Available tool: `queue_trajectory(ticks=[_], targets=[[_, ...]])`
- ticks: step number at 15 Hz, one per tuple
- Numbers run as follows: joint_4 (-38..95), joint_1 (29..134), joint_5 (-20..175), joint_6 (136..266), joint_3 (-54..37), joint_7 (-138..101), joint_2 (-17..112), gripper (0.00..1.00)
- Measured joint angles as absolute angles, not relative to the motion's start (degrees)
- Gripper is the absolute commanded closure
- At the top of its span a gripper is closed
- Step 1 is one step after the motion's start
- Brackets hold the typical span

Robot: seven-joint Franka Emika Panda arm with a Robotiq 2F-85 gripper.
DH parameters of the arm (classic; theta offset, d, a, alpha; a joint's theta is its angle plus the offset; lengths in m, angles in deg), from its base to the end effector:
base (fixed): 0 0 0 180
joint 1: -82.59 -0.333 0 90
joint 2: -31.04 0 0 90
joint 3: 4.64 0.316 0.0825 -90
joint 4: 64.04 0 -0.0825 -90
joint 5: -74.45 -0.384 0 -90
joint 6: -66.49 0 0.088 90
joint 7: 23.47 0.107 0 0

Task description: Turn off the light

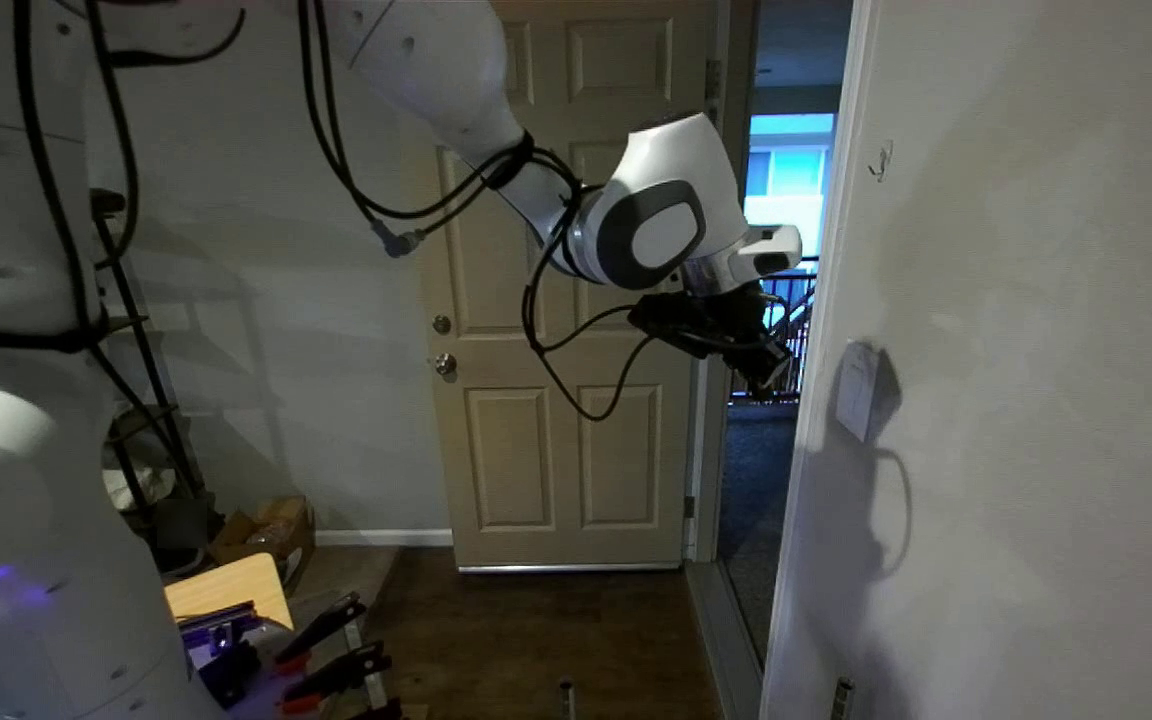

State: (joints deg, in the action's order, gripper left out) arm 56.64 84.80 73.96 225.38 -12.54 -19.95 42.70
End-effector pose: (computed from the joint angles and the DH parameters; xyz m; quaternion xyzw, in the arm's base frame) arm 0.6015 -0.1048 0.3729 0.9662 -0.1144 0.2296 0.0240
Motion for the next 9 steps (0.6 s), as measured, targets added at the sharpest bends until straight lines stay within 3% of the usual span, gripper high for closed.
queue_trajectory(ticks=[9], targets=[[50.4,84.7,74.0,224.8,-12.5,-18.8,49.5,0.94]])
